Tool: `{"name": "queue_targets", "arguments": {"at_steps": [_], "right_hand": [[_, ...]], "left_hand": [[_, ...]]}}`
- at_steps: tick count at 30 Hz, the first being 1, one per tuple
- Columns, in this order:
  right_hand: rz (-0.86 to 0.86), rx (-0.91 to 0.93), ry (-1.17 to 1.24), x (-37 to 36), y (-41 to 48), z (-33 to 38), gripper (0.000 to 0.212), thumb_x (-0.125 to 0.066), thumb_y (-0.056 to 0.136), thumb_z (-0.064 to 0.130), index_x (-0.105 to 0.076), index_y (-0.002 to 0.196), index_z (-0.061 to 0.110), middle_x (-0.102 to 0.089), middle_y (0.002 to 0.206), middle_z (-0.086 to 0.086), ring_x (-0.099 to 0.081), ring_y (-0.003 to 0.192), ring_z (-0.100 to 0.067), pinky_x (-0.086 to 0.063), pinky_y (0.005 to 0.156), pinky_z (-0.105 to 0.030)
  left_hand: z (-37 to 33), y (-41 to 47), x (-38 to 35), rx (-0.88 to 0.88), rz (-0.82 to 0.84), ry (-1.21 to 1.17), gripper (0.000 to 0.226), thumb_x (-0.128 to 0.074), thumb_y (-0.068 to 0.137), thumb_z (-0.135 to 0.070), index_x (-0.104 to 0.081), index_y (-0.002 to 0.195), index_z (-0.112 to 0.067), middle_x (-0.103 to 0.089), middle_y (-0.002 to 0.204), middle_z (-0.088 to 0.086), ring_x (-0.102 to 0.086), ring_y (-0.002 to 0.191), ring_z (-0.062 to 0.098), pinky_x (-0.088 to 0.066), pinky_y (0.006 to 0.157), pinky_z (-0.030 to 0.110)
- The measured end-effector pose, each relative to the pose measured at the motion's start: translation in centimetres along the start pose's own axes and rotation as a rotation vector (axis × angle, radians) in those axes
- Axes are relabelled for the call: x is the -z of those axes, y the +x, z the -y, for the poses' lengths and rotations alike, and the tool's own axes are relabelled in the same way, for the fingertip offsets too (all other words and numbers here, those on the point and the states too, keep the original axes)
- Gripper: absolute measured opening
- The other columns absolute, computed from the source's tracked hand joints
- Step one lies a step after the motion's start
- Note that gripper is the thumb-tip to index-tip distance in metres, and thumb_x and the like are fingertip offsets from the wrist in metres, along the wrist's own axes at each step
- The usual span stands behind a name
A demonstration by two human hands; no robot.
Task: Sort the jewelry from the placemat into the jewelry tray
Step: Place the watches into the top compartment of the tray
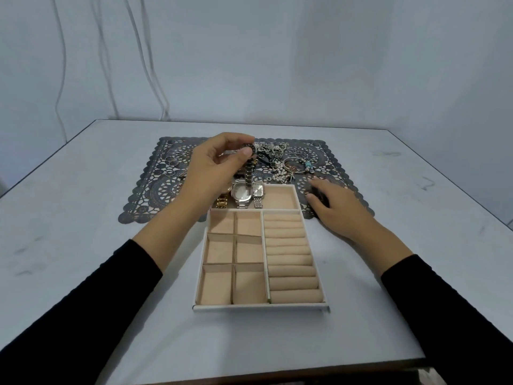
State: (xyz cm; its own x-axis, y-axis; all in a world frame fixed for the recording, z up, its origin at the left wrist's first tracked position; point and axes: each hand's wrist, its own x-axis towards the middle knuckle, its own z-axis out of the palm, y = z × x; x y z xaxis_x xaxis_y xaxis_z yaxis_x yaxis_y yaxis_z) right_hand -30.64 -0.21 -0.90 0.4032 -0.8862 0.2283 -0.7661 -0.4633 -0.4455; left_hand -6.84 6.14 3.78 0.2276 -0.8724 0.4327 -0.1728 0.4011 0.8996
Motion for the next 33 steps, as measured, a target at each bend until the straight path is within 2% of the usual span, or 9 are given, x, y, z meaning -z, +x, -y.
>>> {"name": "queue_targets", "arguments": {"at_steps": [6,10,13,16,22,24,28,31,33], "right_hand": [[0.072,-0.015,-0.059,-0.6,0.1,-0.4,0.046,-0.044,0.099,0.032,-0.045,0.139,0.010,-0.049,0.139,-0.006,-0.044,0.129,-0.023,-0.032,0.106,-0.031],[0.077,-0.029,-0.055,-0.5,0.0,-0.4,0.047,-0.043,0.099,0.034,-0.044,0.140,0.011,-0.046,0.143,-0.006,-0.041,0.132,-0.022,-0.031,0.110,-0.033],[0.078,-0.031,-0.060,-0.4,-0.2,-0.1,0.048,-0.043,0.100,0.033,-0.042,0.142,0.011,-0.039,0.149,-0.007,-0.033,0.139,-0.021,-0.025,0.113,-0.031],[0.068,-0.026,-0.062,-0.3,-0.2,0.0,0.048,-0.043,0.100,0.033,-0.041,0.142,0.011,-0.038,0.150,-0.007,-0.033,0.139,-0.020,-0.023,0.111,-0.028],[0.059,-0.023,-0.049,-0.2,-0.3,0.1,0.047,-0.044,0.100,0.032,-0.041,0.142,0.011,-0.040,0.148,-0.006,-0.034,0.138,-0.020,-0.024,0.110,-0.025],[0.063,-0.024,-0.053,-0.2,-0.3,0.1,0.047,-0.043,0.100,0.032,-0.041,0.143,0.011,-0.039,0.149,-0.006,-0.034,0.138,-0.020,-0.023,0.110,-0.025],[0.067,-0.025,-0.060,-0.2,-0.3,0.1,0.048,-0.044,0.100,0.032,-0.041,0.143,0.011,-0.038,0.150,-0.007,-0.032,0.139,-0.019,-0.022,0.110,-0.025],[0.063,-0.028,-0.063,-0.3,-0.2,0.1,0.048,-0.044,0.100,0.032,-0.042,0.142,0.011,-0.039,0.149,-0.007,-0.032,0.139,-0.019,-0.022,0.111,-0.025],[0.062,-0.032,-0.061,-0.3,-0.2,0.0,0.048,-0.045,0.100,0.032,-0.042,0.142,0.011,-0.039,0.149,-0.007,-0.032,0.139,-0.019,-0.022,0.111,-0.025]], "left_hand": [[-0.1,-0.2,-2.6,0.036,0.096,-0.003,0.017,-0.067,0.089,-0.003,-0.070,0.099,-0.017,-0.071,0.097,-0.006,-0.067,0.085,0.000,-0.052,0.078,0.016],[0.4,-0.3,-3.5,0.083,0.170,0.066,0.013,-0.068,0.089,-0.005,-0.068,0.099,-0.014,-0.066,0.089,-0.004,-0.060,0.064,-0.006,-0.045,0.056,0.009],[1.2,-0.1,-3.5,0.111,0.228,0.112,0.015,-0.072,0.086,-0.010,-0.068,0.097,-0.020,-0.067,0.092,-0.010,-0.063,0.071,0.000,-0.051,0.067,0.018],[1.7,0.1,-3.3,0.117,0.235,0.145,0.019,-0.073,0.085,-0.010,-0.068,0.093,-0.027,-0.067,0.098,-0.005,-0.064,0.081,0.004,-0.054,0.080,0.026],[1.8,0.1,-2.6,0.137,0.280,0.211,0.016,-0.074,0.085,-0.014,-0.070,0.096,-0.026,-0.068,0.092,-0.012,-0.066,0.092,0.009,-0.054,0.094,0.046],[1.8,0.1,-2.4,0.142,0.293,0.222,0.016,-0.073,0.086,-0.014,-0.070,0.096,-0.026,-0.067,0.094,-0.010,-0.065,0.092,0.008,-0.053,0.094,0.045],[1.9,0.3,-2.5,0.099,0.328,0.280,0.014,-0.070,0.088,-0.010,-0.069,0.098,-0.020,-0.067,0.097,-0.010,-0.065,0.081,-0.001,-0.052,0.081,0.025],[2.1,0.3,-2.6,0.065,0.371,0.344,0.013,-0.070,0.088,-0.009,-0.071,0.096,-0.020,-0.070,0.102,-0.009,-0.071,0.086,0.016,-0.056,0.082,0.033],[2.1,0.4,-2.7,0.017,0.396,0.400,0.013,-0.070,0.088,-0.009,-0.072,0.095,-0.020,-0.071,0.103,-0.007,-0.071,0.089,0.017,-0.056,0.085,0.035]]}}
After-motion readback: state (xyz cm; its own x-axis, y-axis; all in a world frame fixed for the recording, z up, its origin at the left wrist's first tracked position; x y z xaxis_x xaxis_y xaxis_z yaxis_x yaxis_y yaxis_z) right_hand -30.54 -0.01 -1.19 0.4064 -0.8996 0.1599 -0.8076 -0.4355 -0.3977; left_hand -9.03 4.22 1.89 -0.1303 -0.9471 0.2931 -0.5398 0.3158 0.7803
